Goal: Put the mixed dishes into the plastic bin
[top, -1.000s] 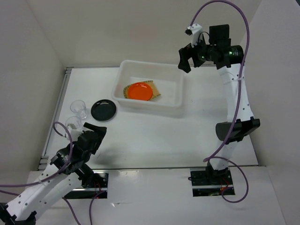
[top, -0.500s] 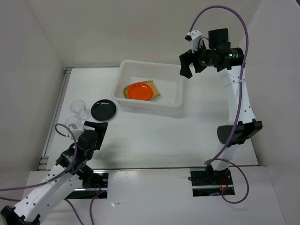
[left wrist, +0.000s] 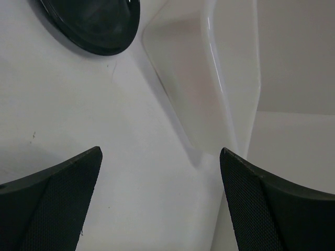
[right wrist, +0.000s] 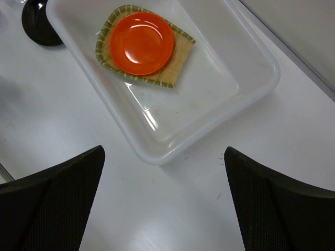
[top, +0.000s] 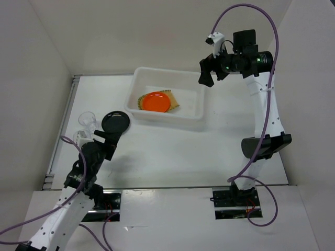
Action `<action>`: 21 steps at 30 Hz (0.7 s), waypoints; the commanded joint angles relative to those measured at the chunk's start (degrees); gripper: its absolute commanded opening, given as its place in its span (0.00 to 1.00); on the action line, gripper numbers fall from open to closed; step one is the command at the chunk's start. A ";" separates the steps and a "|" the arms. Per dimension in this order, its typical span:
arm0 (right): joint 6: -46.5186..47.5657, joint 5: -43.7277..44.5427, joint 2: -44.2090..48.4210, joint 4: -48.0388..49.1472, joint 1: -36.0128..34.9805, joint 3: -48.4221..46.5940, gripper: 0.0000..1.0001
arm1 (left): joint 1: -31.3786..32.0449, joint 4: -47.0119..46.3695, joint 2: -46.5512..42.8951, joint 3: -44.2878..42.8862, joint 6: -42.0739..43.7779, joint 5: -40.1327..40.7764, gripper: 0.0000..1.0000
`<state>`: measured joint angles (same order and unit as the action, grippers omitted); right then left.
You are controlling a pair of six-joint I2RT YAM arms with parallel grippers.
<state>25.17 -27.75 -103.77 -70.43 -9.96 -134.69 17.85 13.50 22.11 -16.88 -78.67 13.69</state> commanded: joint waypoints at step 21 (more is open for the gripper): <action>0.85 0.94 2.42 -1.99 0.29 0.48 0.99 | -27.69 -18.51 22.19 -2.02 21.19 -38.39 0.99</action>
<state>25.45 -27.55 -104.14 -71.64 -9.96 -134.56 -9.52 -1.91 45.08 -20.82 -58.76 -21.93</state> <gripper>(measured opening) 0.993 0.993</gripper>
